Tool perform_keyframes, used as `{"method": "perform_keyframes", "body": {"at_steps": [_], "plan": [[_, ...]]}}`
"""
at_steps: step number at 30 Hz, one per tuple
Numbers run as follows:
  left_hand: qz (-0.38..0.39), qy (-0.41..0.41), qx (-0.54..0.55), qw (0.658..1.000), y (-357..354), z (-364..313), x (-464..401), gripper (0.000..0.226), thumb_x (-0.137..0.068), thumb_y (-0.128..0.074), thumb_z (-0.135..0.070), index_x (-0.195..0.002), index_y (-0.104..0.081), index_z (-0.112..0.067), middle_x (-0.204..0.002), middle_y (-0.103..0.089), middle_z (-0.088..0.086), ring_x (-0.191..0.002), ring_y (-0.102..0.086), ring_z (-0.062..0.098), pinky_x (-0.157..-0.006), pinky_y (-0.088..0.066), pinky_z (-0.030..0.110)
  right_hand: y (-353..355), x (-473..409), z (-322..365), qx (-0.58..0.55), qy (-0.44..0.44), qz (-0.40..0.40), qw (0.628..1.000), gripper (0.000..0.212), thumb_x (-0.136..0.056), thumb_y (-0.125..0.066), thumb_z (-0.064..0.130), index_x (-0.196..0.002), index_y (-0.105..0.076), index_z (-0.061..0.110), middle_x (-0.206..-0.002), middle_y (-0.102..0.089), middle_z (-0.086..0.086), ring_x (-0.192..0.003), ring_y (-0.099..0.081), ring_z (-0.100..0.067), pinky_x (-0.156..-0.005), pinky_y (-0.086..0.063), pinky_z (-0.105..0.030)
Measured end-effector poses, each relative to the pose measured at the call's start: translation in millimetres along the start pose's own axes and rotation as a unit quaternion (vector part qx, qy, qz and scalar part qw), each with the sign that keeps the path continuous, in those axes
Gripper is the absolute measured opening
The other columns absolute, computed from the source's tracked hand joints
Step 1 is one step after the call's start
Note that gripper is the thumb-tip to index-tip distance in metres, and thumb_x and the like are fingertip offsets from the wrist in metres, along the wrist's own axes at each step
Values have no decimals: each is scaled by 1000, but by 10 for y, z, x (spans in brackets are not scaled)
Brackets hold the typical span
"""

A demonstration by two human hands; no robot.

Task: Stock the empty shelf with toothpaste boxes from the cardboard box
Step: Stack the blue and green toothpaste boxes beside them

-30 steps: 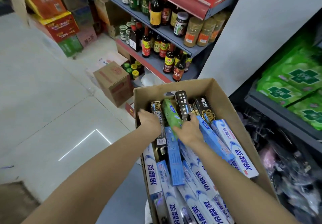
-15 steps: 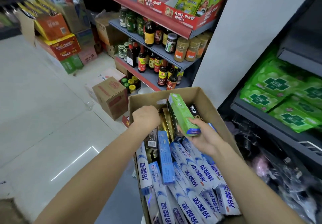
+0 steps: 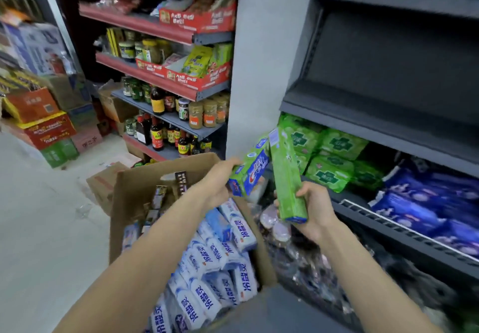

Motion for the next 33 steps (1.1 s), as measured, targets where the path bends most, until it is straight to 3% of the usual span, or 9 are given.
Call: {"method": "perform_keyframes", "body": {"at_steps": [2,4,7,14,20,23,25,28,33], "plan": [[49,-10,32,998,-524,100,-17,31,-96,-36,-18,-89,-63,-4,-67,-72,10,-55,-69,17,-54,-55,24,360,254,260,7,35,-25,999,23,-77,-40,14,-92,-54,3,-65,-54,-12,-43,-56,-21,-41,-44,-21],[82,-14,48,995,-1057,202,-29,31,-97,-37,-22,-88,-64,-8,-68,-73,7,-53,-67,14,-48,-51,20,713,503,528,27,78,-57,995,21,-89,-48,26,-95,-56,7,-66,-54,-8,-43,-55,-16,-41,-43,-20],[147,-16,60,987,-1846,321,0,27,-97,-44,-29,-87,-64,-13,-71,-72,7,-50,-63,12,-43,-47,18,1213,882,918,70,154,-109,980,19,-84,-61,29,-93,-58,12,-63,-60,0,-44,-56,-10,-40,-43,-18],[310,-8,-26,950,-3411,644,-148,22,-97,-47,-19,-94,-65,-8,-81,-74,7,-65,-69,14,-63,-57,27,2260,1444,1596,56,234,-210,948,18,-89,-58,23,-102,-63,12,-78,-73,-3,-60,-67,-15,-47,-51,-23],[330,50,-50,941,-4404,832,-528,31,-94,-35,-19,-80,-59,-6,-57,-65,6,-43,-58,13,-48,-46,21,3153,1487,2084,101,260,-312,908,7,-89,-57,20,-90,-63,17,-76,-66,1,-64,-59,-12,-54,-45,-24],[379,44,-71,922,-4877,864,-737,38,-98,-39,-36,-85,-64,-9,-66,-67,6,-48,-60,13,-44,-46,17,3562,1440,2377,96,268,-322,903,8,-89,-55,20,-93,-60,15,-79,-63,-5,-66,-57,-19,-52,-45,-26],[406,37,-88,909,-5173,874,-903,38,-95,-43,-45,-88,-67,-15,-74,-68,4,-52,-61,9,-47,-47,16,3833,1404,2608,66,275,-331,900,10,-90,-49,21,-93,-55,13,-73,-61,-7,-55,-56,-18,-44,-43,-24],[418,15,-119,900,-5540,864,-1205,20,-94,-52,-28,-98,-66,-13,-84,-70,6,-54,-62,8,-50,-49,17,4199,1379,2956,43,295,-332,895,18,-93,-41,23,-90,-54,10,-66,-66,-6,-45,-55,-15,-44,-43,-24],[419,-17,-137,897,-5957,828,-1584,15,-92,-50,-8,-97,-64,-8,-81,-68,9,-64,-66,12,-64,-55,21,4738,1313,3347,-3,312,-334,890,18,-92,-43,19,-102,-54,8,-83,-66,-9,-58,-62,-16,-48,-49,-27]]}}
Point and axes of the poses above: each hand's wrist, its own x-axis away from the middle knuckle, its own y-axis out of the back of the hand, z = x × y, the point moved 4 cm from there along -x, towards the middle knuckle
